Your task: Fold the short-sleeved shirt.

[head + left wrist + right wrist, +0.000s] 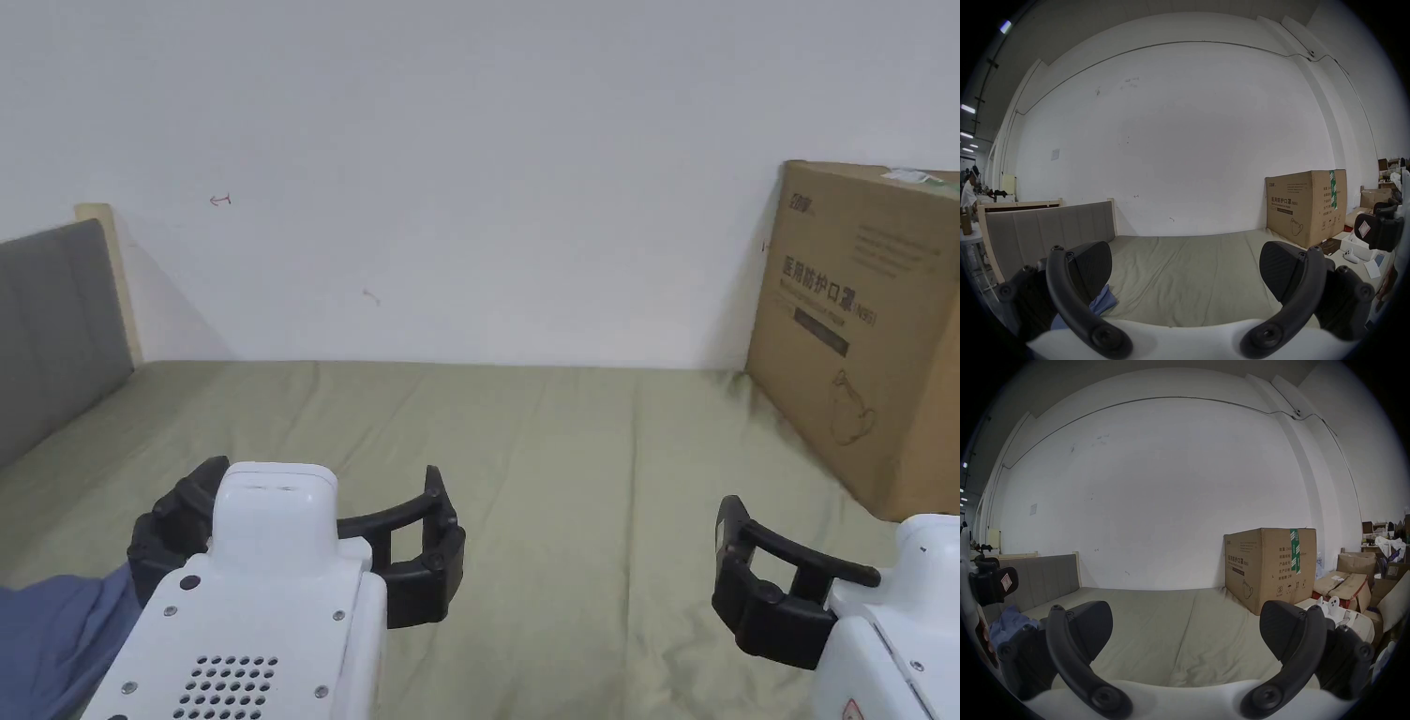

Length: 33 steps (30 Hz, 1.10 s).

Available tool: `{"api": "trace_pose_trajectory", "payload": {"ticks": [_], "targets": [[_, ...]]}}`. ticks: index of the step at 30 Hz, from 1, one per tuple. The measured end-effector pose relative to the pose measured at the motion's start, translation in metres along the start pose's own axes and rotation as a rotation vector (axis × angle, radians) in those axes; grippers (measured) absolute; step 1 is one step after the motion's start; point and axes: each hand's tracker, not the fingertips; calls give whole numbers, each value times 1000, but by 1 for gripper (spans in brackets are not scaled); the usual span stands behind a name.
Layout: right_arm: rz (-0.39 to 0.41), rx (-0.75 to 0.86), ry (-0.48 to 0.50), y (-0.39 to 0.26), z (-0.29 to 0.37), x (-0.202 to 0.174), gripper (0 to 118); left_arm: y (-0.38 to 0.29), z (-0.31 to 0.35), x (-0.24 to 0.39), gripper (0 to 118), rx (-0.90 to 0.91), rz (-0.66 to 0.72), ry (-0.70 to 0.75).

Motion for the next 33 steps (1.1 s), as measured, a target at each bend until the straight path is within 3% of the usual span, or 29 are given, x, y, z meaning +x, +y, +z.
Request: {"api": "trace_pose_trajectory", "payload": {"ticks": [11,33], "targets": [[-20,33,-2,4,3,1,118,5,0,-3,118,14,13,-10],[26,82,-14,16,5,-3,118,14,-8,-5,118,-28,100,-75]]}}
